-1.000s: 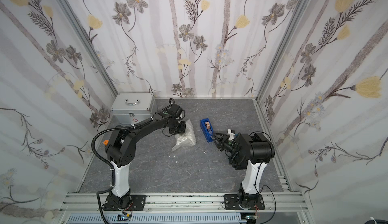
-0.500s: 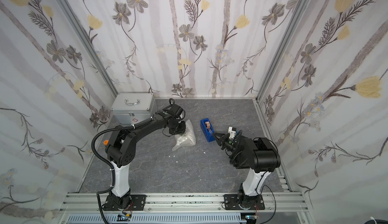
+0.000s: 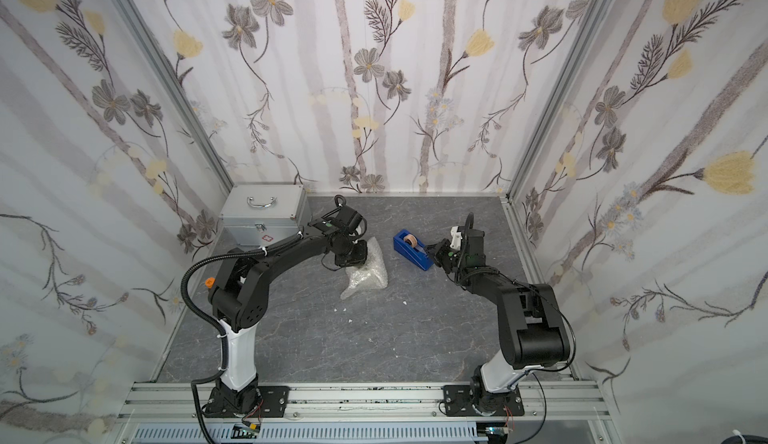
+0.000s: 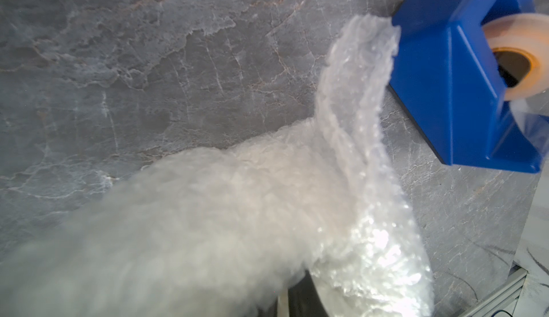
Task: Wrap mugs in bubble wrap
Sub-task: Tear off the tape using the Tape Cutter.
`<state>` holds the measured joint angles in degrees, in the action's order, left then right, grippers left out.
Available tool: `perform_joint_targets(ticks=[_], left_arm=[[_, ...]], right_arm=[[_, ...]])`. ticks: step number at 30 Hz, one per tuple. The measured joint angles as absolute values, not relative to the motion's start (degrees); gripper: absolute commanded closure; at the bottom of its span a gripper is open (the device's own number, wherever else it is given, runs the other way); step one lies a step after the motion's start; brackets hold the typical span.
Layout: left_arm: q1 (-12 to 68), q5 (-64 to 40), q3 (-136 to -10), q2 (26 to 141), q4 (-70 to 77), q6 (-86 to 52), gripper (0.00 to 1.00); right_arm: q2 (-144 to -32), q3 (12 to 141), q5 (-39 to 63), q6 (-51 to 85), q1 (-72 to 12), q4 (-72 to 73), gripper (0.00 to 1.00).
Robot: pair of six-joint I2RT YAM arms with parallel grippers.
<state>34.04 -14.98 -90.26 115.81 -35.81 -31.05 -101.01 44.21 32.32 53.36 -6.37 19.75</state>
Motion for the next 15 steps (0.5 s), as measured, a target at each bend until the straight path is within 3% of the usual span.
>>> perform_joint_targets(ticks=[15], left_arm=[[34.0,-15.0,-90.3,115.8,-35.8,-31.0,0.88]], right_arm=[[-110.0,61.6,27.2,40.2,-7.2,-1.0,1.0]])
